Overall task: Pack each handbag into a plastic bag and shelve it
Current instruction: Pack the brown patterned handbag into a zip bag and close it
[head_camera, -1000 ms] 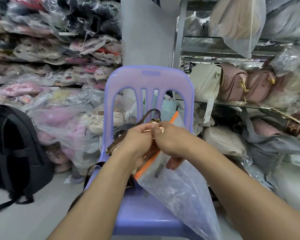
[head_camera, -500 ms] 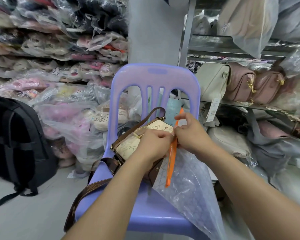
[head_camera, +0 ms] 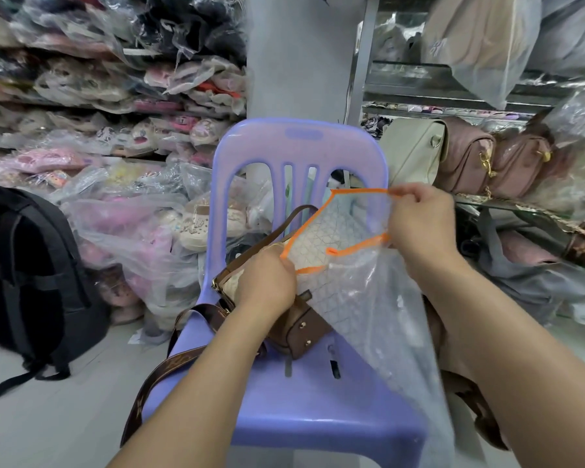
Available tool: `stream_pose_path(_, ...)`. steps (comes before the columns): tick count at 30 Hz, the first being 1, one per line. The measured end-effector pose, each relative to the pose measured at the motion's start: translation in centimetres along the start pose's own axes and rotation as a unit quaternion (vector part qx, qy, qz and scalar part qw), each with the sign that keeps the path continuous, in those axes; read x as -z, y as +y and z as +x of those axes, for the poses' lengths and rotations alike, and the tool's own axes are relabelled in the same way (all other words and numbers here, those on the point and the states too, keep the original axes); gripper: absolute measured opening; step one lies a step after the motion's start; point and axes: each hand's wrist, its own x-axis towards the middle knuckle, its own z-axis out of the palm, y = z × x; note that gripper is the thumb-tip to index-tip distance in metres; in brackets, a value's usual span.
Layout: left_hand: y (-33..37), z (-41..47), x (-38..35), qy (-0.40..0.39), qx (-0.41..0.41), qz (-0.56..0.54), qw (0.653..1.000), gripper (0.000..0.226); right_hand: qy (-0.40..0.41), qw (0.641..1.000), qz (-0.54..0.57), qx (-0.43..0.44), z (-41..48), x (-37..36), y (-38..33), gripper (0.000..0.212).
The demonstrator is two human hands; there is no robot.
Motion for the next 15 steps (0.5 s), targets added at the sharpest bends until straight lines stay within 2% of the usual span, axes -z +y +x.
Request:
stream_pose_path(3,-0.5,-0.2,-1.1,0.009,-0.077,0.039,0.996,0.018,0.083,0.991,-0.005,0.102,0.0,0.2,-0.5,0.042)
stream_pose_path(6,0.6,-0.7,-1.8,0.034,-0.16,0.067,0.984,0.012,0.1,0.967,-0.004,0.235,-0.7,-0.3,-1.4,0.035)
stream_pose_path(8,1.1,-1.0,-2.5,0.03,-0.181,0.04,0.982,0.013,0.067,0.941,-0.062,0.325,-1.4,-1.1,-1.7,0.036)
stream_pose_path(11,0.8,-0.6,-2.5,-0.012,-0.138,-0.074,0.988,0.026,-0.036,0.895,-0.171,0.41,-2.4,-2.1,-1.3,0.053)
stream_pose_path(13,-0.3,0.4,-2.0,0.024,-0.101,-0.104,0.989,0.033,-0.102,0.862,-0.258,0.424,-2.3,-1.8,-0.8,0.064)
stream_pose_path(15,-1.9,1.7,-1.6,0.103,-0.049,-0.041,0.993,0.041,-0.173,0.821,-0.371,0.398,-1.9,-1.1,-0.3,0.066)
